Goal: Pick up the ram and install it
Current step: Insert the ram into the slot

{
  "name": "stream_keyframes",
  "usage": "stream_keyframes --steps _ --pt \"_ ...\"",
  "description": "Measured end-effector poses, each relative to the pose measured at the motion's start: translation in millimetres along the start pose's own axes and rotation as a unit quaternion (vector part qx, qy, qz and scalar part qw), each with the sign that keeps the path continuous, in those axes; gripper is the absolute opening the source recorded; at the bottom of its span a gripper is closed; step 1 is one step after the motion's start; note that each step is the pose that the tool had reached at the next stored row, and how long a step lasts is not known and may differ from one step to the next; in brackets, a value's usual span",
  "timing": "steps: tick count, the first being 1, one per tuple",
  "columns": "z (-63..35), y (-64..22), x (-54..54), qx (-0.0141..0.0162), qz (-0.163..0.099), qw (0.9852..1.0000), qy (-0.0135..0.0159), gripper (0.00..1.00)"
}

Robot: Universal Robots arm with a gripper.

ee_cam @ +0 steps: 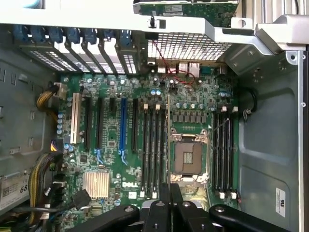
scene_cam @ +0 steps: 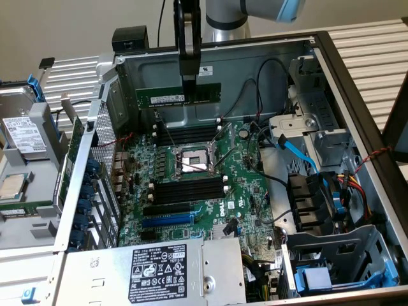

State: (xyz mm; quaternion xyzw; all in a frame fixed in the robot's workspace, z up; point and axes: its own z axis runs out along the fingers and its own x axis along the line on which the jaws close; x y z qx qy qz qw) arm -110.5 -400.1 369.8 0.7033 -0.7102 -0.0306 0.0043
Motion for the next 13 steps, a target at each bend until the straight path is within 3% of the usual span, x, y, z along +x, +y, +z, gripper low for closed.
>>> stream_keyframes --steps 2,13 --pt "2.6 0.0 0.2 0.0025 0.002 1.0000 -0.0002 0.12" --pt "22.4 0.3 5.1 0.0039 0.032 0.9995 -0.0017 0.12"
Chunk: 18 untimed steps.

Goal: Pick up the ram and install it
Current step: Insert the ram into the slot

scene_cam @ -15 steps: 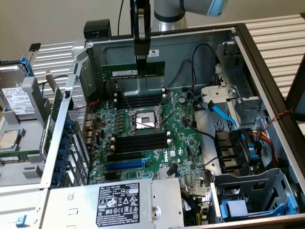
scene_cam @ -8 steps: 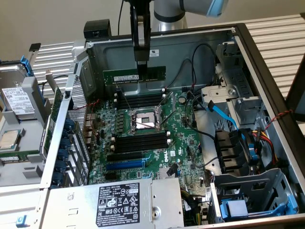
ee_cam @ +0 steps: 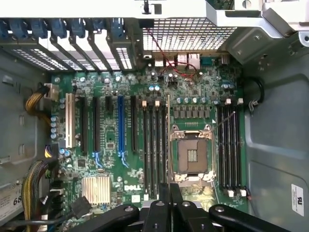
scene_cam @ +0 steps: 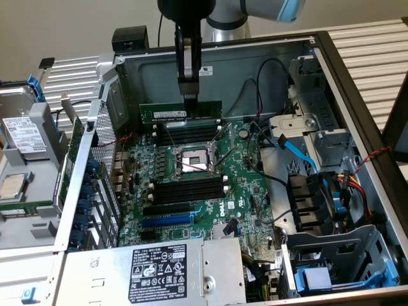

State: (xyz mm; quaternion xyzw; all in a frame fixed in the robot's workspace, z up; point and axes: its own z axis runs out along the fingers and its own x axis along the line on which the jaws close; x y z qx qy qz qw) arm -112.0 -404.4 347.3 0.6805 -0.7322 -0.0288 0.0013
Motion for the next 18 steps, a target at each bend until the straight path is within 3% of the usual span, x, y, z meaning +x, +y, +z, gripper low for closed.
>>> stream_keyframes --steps 10,18 --pt "18.1 2.2 6.7 0.0011 0.005 1.0000 -0.0005 0.12" --pt "32.2 0.6 19.3 0.0019 0.005 1.0000 -0.0034 0.12"
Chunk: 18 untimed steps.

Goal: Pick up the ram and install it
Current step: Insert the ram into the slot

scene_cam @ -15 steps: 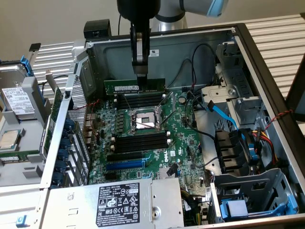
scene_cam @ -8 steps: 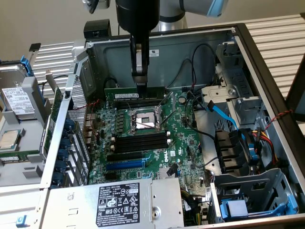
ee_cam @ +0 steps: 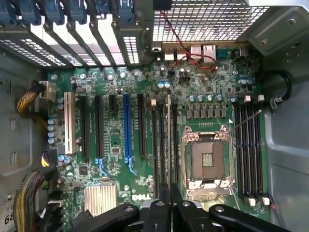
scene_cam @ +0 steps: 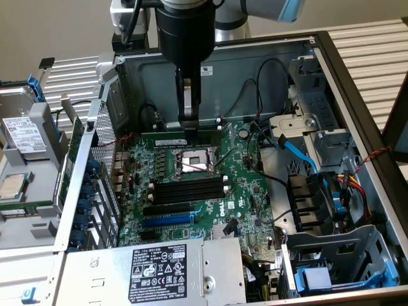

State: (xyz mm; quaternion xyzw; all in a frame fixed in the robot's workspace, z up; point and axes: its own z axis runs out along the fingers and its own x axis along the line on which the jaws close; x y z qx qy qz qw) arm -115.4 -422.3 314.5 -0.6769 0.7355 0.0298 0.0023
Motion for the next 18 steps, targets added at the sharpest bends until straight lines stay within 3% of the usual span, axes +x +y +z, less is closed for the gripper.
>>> stream_keyframes --steps 8,10,13,15,18 --pt "14.2 -0.4 -0.9 0.0012 0.000 1.0000 -0.0004 0.12" --pt "16.7 -0.5 -1.4 0.0032 0.000 1.0000 -0.0001 0.12" --pt "19.6 -0.3 -2.8 0.0090 -0.001 1.0000 0.0009 0.12" --pt "22.2 0.2 -4.3 0.0113 -0.001 0.9999 0.0013 0.12" --pt "25.4 1.4 -4.5 0.0119 -0.003 0.9999 0.0032 0.12"
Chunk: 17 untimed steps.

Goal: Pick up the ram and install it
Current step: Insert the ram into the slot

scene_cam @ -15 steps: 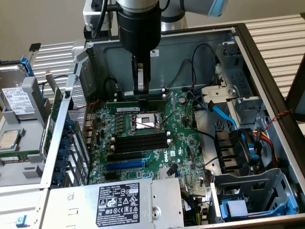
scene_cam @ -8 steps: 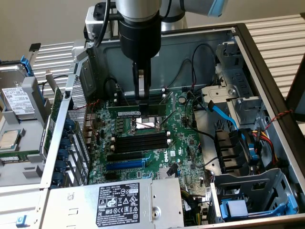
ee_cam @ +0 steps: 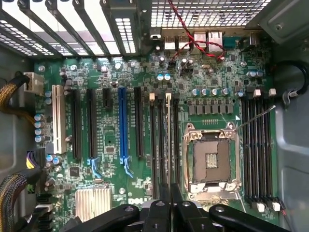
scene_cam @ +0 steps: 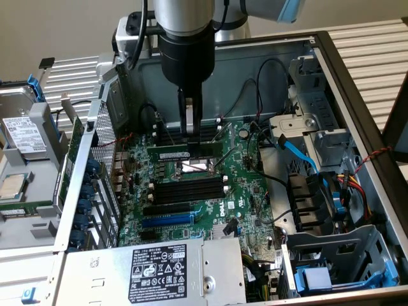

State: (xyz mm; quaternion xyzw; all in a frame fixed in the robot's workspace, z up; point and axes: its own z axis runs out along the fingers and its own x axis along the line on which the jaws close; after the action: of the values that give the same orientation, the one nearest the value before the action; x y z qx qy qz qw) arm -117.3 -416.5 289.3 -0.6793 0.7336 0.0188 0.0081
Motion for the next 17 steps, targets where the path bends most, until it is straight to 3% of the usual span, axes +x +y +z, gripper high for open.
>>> stream_keyframes --steps 3,8,17 --pt "2.5 0.0 0.2 -0.0003 -0.010 0.9999 0.0017 0.12" --pt "5.0 0.1 0.4 -0.0004 -0.015 0.9999 0.0017 0.12" --pt "18.4 -0.2 1.9 0.0004 -0.015 0.9999 0.0018 0.12"
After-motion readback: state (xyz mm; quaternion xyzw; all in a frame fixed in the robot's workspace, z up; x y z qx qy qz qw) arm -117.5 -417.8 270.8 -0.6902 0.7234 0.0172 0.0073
